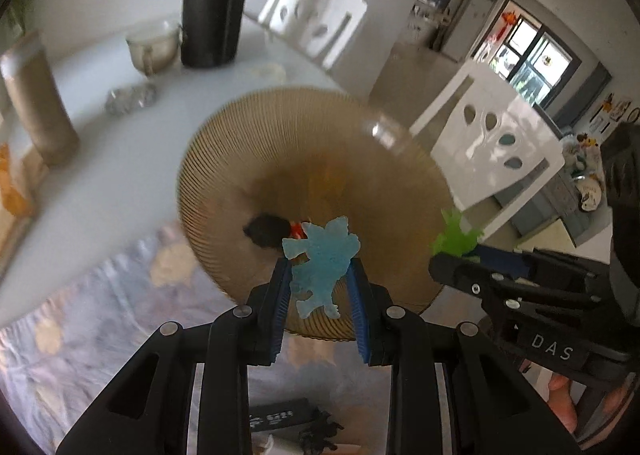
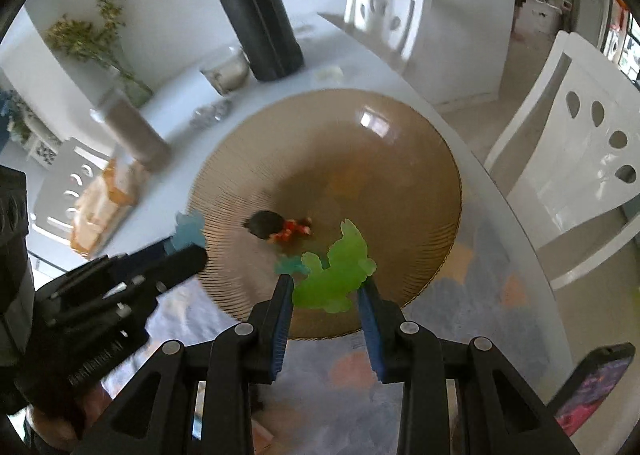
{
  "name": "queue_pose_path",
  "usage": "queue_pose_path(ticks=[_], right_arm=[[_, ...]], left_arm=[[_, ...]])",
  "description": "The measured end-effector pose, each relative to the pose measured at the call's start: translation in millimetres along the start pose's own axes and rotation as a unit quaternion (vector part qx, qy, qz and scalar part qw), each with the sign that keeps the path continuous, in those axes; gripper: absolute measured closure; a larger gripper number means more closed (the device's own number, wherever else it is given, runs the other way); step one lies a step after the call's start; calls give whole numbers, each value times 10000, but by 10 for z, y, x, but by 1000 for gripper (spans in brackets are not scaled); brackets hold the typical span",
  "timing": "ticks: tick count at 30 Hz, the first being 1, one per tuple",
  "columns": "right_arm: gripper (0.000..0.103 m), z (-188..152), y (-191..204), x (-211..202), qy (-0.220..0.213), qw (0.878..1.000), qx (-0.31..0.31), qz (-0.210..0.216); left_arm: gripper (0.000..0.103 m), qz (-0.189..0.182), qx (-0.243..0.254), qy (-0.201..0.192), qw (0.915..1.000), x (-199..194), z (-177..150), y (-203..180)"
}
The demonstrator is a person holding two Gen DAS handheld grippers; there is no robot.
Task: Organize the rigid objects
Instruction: 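Lower both figures into the brown bowl and open both tools, then move both tools back over the remaining pile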
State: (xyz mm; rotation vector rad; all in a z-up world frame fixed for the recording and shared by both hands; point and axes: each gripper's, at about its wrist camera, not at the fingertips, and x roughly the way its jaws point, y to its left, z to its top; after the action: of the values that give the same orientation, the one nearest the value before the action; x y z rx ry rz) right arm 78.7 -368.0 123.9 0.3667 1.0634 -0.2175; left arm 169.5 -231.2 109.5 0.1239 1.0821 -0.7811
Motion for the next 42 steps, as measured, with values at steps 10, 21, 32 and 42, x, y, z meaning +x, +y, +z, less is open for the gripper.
queue_pose_path(ticks=[10,21,32,42], right_arm=[[43,-195,-254,-132,59,9997,144,-181],[43,-797,171,-443,196,9991,-347,163],[42,-1106,611,-701,162,9945,-982,324],[41,-1581,1010,-573,635,9853,-1441,657]], left_arm=[[36,375,-476,-279,9978,-569,-361,317],[36,858,-841,-1538,9808,-1992,-1038,510],[20,1207,-1389,-1818,9660,-2410,-1584,611],[8,1060,-2117,-1285,9630,-1961,-2085,676]])
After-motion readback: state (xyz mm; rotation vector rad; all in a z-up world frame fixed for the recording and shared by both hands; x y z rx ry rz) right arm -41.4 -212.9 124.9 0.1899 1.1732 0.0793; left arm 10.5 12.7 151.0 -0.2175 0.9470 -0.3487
